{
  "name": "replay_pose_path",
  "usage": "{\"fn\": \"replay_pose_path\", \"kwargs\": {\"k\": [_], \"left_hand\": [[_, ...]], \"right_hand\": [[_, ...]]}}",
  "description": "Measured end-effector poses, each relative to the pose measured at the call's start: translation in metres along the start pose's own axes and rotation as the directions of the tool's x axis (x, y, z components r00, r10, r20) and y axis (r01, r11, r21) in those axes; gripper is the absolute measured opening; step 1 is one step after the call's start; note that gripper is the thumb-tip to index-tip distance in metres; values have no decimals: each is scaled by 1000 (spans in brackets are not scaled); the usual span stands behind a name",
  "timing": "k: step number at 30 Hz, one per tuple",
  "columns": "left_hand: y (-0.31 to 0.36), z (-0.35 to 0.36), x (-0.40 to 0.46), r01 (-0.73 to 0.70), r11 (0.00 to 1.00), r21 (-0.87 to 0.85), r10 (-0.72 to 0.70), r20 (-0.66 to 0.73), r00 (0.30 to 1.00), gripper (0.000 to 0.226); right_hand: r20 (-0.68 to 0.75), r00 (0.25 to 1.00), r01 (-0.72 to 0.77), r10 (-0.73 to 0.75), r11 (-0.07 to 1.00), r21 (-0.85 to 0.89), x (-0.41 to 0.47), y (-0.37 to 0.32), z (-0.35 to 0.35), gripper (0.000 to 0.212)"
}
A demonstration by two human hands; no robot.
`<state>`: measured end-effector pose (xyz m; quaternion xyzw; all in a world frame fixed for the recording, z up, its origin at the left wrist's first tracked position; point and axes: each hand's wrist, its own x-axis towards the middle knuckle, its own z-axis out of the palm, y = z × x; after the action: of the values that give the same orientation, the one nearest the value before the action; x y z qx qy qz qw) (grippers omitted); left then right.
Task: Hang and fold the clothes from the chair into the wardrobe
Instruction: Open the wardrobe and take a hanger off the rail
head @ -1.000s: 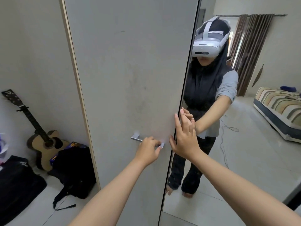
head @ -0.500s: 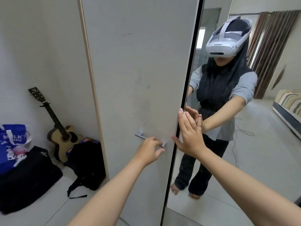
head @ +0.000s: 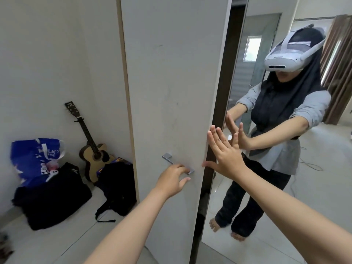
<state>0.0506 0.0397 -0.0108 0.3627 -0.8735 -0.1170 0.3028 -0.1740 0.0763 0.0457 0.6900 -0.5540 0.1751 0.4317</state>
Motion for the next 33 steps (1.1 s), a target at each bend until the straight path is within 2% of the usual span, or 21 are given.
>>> {"fn": "replay_pose_path", "kwargs": {"k": [7,12,15,20,24,27,29,31,33], "left_hand": [[-3,-10,-40,26,1000,2,-26,-64,998,42],[7,-20,-65,56,998,42,-52,-75,996,88],[7,-22,-75,37,988,152,-26,-72,997,102],[12,-32,-81,45,963,266,-9,-134,991,107],[2,-42,-96,103,951,291,-41,-215,976,100],[-6,-61,-112,165,946,281,-107,-210,972,93],[-11,-77,-125,206,928,312,-152,-188,970,92],[-16,-95,-139,248,900,357,-190,-191,963,99],[-23,-110,-154,274,871,407,-197,-221,955,116]], "right_hand": [[-138,987,80,-79,997,4,4,-27,-6,108],[-241,962,130,-128,992,-11,11,-45,-14,109],[-273,950,165,-152,986,23,13,-55,-17,107],[-325,894,312,-308,949,-39,27,-60,-29,102],[-354,834,409,-424,905,-121,46,-73,-42,92],[-436,842,343,-318,939,-24,77,-97,-64,92],[-432,869,305,-241,949,83,104,-109,-84,99],[-376,893,333,-246,924,186,124,-122,-100,103],[-327,903,370,-279,891,262,135,-141,-108,109]]}}
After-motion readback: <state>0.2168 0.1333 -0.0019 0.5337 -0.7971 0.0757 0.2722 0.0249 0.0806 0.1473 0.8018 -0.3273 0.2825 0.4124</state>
